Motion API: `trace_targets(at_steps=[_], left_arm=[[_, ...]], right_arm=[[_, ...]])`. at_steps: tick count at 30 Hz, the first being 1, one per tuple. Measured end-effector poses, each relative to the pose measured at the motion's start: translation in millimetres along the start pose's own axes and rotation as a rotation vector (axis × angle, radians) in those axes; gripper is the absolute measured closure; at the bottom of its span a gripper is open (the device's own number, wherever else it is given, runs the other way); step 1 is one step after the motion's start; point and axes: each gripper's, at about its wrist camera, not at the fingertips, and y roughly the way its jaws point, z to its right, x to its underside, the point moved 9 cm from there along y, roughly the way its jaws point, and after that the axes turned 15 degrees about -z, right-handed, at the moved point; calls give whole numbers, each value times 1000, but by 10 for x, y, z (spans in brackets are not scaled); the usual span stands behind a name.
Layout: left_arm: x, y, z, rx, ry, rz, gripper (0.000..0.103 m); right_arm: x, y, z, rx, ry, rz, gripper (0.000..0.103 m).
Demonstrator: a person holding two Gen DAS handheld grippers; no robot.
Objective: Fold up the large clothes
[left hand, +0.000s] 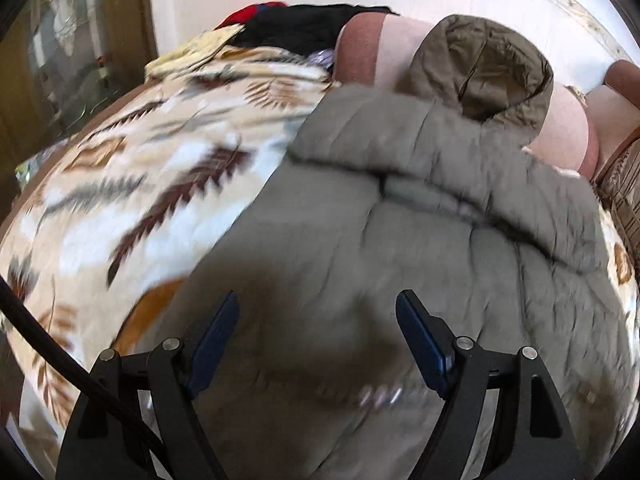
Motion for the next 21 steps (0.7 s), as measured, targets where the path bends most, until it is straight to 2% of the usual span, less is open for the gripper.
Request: trace_targets(at_steps=[2,5,9,11,14,18,19,21], left_arm=[[-277,-26,132,33,3,22,23],[-620,60,353,25,46,56,23],[-725,342,502,44,106,15,23],[-772,318,525,69,131,45,23],[-888,231,499,67,163,118,23],[-1002,229,367,96,112,130,23],[-1017,247,343,101,99,126,23],[-1042,291,320,101,79,122,23]], right_arm=[[-262,-120,-20,-3,-3,11,23],[-755,-315,-77,-5,3,33,23],[-1350,-425,-190,-12,2,43,23],[-1632,-420,-228,7,-12,48,23],[-2299,-303,-289,34,-28,60,23],[-3112,13,-253,66,-14,66,23],[-3285,108,-236,57,5,60,23],[-3665,343,-180,-29,99,39,23]])
